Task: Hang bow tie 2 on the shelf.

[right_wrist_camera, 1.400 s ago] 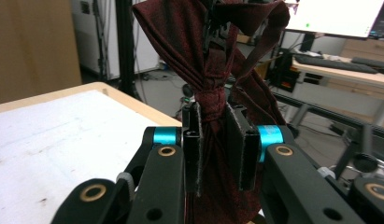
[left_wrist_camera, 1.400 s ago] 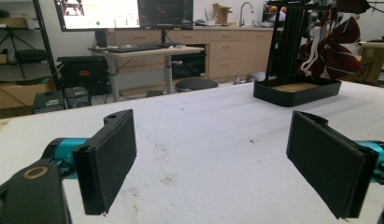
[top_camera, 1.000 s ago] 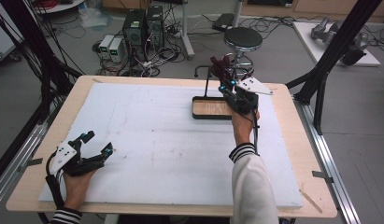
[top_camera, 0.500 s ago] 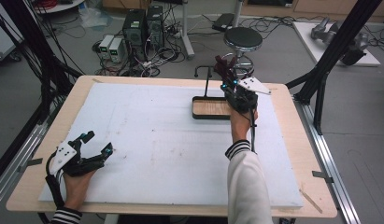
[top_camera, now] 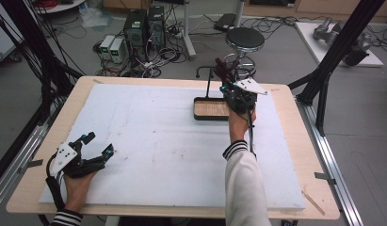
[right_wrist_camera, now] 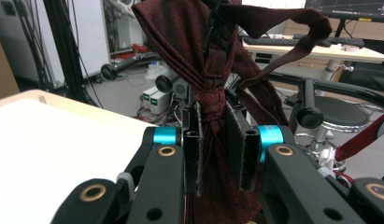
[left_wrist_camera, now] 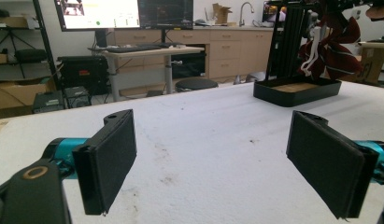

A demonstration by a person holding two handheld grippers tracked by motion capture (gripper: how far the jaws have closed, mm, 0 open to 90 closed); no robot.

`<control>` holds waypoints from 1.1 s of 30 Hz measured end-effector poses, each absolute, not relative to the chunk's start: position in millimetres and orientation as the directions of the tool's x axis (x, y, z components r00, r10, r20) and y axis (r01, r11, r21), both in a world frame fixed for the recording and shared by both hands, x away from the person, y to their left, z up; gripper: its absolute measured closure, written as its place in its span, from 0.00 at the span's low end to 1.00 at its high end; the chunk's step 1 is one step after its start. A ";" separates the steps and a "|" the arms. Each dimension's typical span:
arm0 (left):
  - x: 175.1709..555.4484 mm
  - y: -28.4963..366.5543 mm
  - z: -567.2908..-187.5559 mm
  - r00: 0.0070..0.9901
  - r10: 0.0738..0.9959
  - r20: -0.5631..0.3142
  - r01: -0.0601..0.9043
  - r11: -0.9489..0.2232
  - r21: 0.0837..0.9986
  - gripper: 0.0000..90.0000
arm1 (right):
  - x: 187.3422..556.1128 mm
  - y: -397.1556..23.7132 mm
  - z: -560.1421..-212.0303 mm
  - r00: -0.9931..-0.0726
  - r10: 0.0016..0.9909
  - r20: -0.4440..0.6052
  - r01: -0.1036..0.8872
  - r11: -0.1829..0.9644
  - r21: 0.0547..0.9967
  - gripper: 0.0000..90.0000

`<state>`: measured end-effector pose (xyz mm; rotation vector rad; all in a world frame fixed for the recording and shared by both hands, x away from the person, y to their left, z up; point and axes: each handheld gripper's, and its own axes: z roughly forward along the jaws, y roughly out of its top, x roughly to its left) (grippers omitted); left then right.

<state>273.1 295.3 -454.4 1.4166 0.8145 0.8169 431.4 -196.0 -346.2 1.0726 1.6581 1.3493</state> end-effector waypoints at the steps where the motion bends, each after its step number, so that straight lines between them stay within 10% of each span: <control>1: 273.1 295.4 -454.5 0.500 0.866 0.004 0.001 -0.005 1.000 0.18 | 431.8 -196.1 -346.6 -0.383 0.923 -0.035 0.156 0.102 0.983 0.86; 33: 273.1 295.4 -454.4 0.500 0.866 0.004 0.001 -0.005 1.000 0.18 | 442.2 -191.2 -360.5 -0.375 0.927 0.026 0.276 0.085 0.957 0.86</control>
